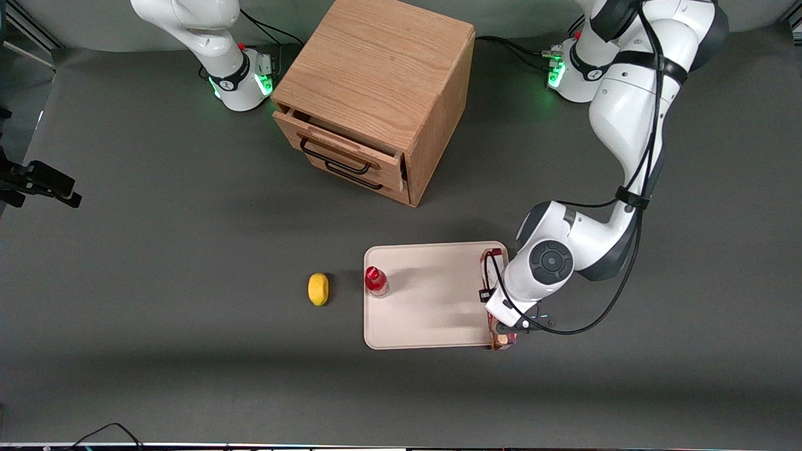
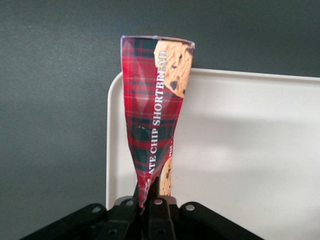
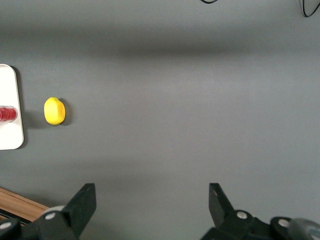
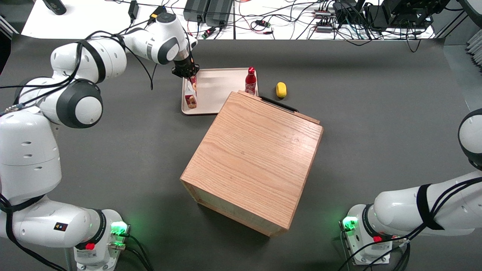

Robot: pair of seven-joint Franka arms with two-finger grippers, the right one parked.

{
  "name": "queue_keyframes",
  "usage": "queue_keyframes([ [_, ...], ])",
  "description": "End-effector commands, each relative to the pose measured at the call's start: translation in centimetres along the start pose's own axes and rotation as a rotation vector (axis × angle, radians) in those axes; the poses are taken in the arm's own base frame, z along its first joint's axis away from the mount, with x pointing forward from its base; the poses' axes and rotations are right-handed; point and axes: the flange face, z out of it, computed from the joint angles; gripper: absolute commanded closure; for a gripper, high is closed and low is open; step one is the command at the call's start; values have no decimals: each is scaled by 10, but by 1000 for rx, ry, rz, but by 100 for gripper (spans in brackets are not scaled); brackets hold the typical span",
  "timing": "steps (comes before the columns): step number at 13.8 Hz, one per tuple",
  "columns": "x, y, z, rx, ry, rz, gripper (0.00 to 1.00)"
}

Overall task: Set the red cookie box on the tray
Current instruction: 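Carry the held box over the white tray and lower it, then open the left gripper to release the box and raise away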

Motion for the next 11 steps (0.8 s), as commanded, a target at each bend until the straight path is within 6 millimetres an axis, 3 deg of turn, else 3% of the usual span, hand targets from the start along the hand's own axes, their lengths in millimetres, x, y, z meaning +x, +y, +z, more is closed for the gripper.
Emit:
queue_keyframes([
  [1,-8,1,1,10,20,-11,1],
  [2,-8,2,-2,9,23,-5,0],
  [4,-4,-7,-28,7,44,-6,0],
  [6,-5,-26,-79,-4,92,-26,0],
  [7,-1,-47,-110,0,118,-42,0],
  [11,-16,-126,-209,10,100,-57,0],
])
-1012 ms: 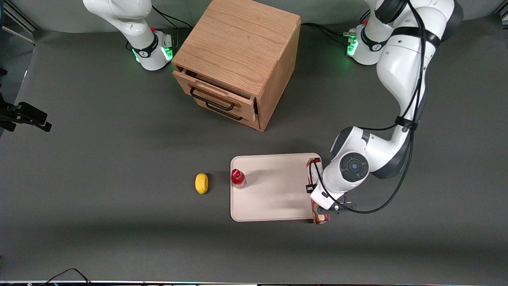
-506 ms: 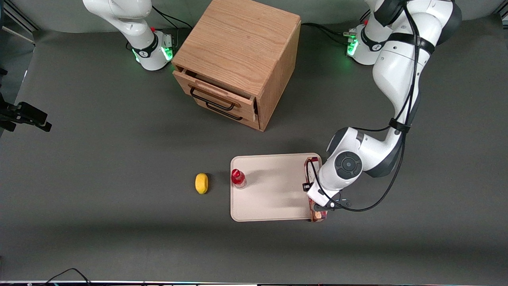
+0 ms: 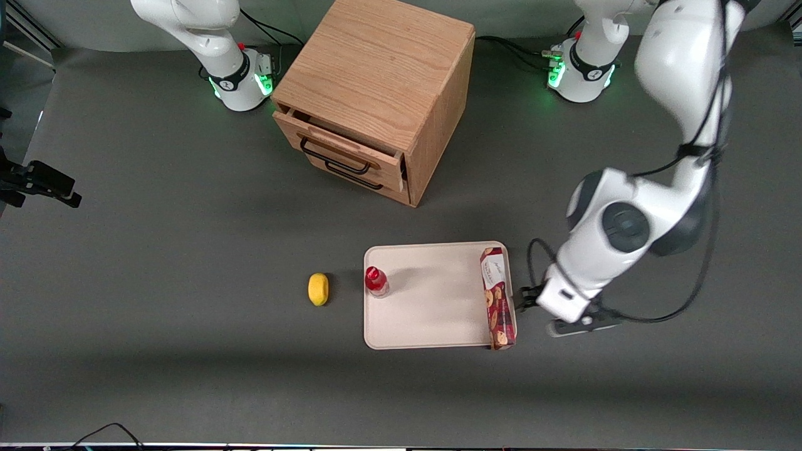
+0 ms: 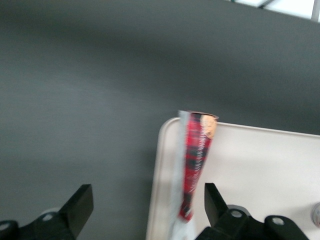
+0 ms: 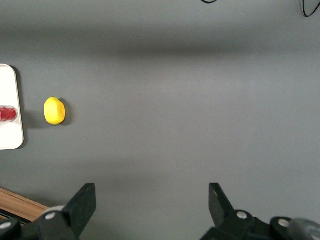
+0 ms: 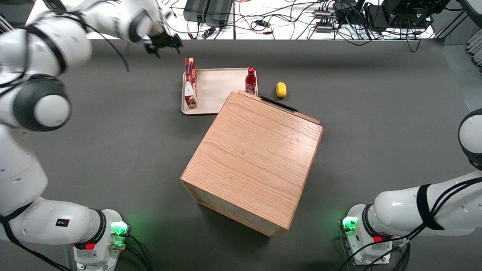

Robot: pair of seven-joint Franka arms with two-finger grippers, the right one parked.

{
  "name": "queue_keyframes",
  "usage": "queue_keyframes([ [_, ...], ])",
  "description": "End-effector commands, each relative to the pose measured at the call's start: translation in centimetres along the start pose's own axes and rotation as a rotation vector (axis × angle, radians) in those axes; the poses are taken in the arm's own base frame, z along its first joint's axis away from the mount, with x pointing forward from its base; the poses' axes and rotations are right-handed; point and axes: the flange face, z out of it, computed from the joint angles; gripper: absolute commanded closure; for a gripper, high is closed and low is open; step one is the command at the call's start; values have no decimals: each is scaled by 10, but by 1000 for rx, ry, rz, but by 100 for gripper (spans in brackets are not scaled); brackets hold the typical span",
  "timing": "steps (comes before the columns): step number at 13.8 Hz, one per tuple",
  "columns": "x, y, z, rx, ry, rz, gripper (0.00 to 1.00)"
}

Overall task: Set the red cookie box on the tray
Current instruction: 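Open the left gripper to release the box and raise away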

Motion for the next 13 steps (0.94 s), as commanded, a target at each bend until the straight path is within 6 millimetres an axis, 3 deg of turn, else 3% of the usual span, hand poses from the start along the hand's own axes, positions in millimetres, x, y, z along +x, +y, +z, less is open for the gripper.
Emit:
queue_keyframes([
  [1,-23,-63,-71,65,-61,28,0],
  [4,-41,-118,-139,133,-136,153,0],
  [7,-67,-147,-191,153,-102,153,0],
  [10,-88,-150,-220,100,-71,132,0],
  [13,-94,-151,-230,94,-76,146,0],
])
